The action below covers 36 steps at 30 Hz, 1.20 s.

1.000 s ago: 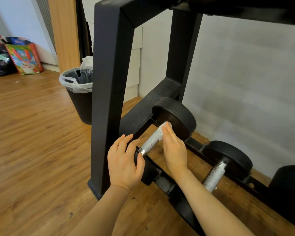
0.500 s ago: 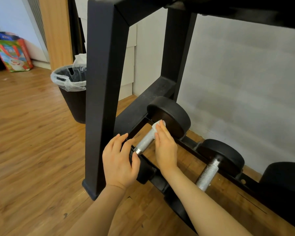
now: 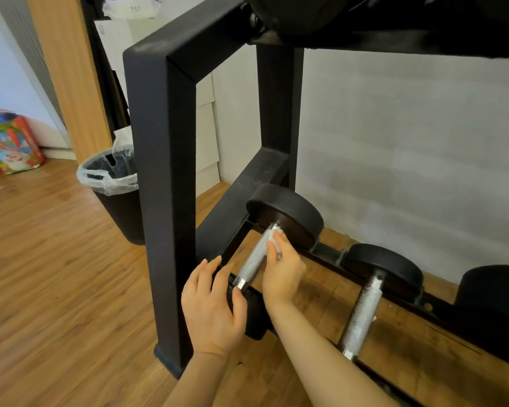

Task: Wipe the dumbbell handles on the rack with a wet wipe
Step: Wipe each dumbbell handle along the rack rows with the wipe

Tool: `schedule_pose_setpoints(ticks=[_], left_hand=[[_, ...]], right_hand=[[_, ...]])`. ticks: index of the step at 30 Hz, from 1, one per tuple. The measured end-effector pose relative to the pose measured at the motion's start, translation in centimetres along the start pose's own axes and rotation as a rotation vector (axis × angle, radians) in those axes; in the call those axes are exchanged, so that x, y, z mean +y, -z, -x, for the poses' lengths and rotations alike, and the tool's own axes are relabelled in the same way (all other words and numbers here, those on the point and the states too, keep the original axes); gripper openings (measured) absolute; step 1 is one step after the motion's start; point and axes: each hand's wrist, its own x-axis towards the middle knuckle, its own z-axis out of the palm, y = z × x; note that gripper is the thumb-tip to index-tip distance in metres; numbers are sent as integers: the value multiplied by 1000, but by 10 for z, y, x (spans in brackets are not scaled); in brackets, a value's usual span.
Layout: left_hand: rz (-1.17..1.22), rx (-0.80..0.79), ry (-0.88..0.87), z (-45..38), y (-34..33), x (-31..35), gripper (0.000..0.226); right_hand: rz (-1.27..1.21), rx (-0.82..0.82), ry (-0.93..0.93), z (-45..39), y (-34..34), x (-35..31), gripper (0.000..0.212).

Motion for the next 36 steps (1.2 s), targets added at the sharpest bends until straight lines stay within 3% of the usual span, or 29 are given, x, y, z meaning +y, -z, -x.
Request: schedule_pose_setpoints(ticks=[7,10,15,19,23,30,36], left_hand=[[-1,10,-4,-1,0,1,46],[9,8,0,-1,0,2,46],[14,11,-1,-1,-1,0,46],[22,15,-14,0,-1,0,46],[14,28,-31,0,-1,-1,45],[3,3,-30,0,-1,-3,45],[9,-7,-9,1,1,-2,46]], right_hand=[[67,-117,127,4,8,13,29],[52,-109,65,-3,6,8,31],[100,-159,113,11,8,11,30],[37,-152,19,2,7,7,30],[104,-207,63,7,10,9,31],[236,-166,427,-12,39,6,28],[392,-407,657,-27,28,11,35]])
